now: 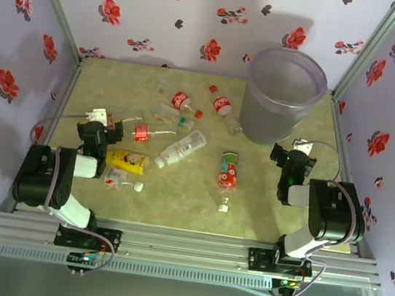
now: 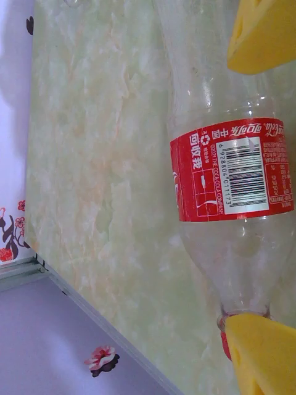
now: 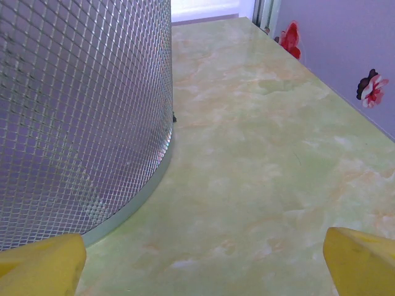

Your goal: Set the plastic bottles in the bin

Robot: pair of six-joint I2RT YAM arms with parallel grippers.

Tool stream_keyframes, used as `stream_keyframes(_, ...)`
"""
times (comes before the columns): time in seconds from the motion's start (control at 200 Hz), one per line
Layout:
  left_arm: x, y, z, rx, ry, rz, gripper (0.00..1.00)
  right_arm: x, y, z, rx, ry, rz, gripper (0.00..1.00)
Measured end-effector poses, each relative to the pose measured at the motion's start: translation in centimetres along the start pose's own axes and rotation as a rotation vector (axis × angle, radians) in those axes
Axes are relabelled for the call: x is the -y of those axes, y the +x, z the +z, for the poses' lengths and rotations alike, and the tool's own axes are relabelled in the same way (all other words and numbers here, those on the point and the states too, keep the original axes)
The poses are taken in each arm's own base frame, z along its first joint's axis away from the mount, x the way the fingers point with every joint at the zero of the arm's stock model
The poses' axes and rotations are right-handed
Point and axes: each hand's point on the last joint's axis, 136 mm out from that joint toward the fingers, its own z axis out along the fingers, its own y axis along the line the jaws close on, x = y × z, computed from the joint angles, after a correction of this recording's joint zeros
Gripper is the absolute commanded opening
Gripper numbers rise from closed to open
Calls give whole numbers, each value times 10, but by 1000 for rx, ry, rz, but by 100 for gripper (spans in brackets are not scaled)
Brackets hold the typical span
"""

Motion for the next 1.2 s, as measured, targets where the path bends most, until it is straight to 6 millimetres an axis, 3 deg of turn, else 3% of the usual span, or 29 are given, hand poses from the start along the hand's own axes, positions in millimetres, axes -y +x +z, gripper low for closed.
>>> stream_keyframes(0.97, 0, 2, 0, -19, 11, 2, 100, 2, -2, 3, -41, -11, 3, 99)
stream_keyframes(1.07, -1, -11, -4, -48, 6, 8, 100, -4, -28, 0, -45, -31, 3, 99)
stream_keyframes(1.2, -10, -75, -24, 41, -25, -51, 100, -6, -83, -20, 32, -46, 43, 99)
